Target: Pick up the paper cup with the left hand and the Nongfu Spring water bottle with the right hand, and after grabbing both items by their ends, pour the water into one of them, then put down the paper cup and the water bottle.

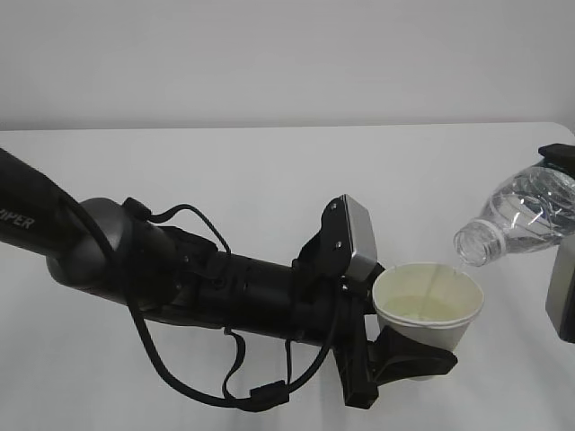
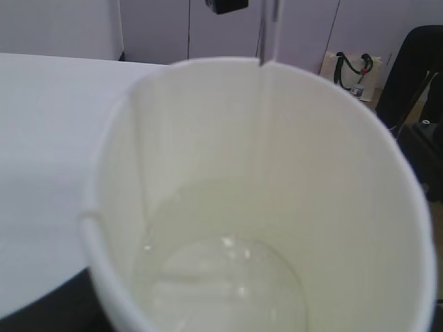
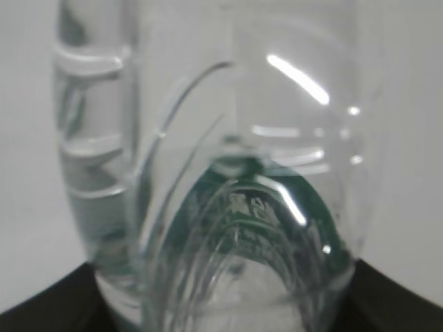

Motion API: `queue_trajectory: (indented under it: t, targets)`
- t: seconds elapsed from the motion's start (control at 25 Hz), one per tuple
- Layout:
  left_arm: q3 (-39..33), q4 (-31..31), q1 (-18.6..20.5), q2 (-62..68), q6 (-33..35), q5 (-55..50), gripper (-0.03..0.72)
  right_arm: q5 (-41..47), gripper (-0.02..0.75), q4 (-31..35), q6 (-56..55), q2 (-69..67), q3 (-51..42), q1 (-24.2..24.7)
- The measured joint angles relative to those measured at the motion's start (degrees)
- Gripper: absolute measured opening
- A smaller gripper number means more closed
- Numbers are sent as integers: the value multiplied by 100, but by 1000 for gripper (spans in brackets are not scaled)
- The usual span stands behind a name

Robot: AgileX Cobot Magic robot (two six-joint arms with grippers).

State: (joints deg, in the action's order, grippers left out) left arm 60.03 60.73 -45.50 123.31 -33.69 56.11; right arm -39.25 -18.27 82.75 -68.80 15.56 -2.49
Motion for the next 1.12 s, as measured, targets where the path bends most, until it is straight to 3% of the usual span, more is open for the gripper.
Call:
queue_trajectory:
  t: [1.12]
  targets:
    - [0,0,0,28,0,-13,442,-21,454,0,104,0,0,0]
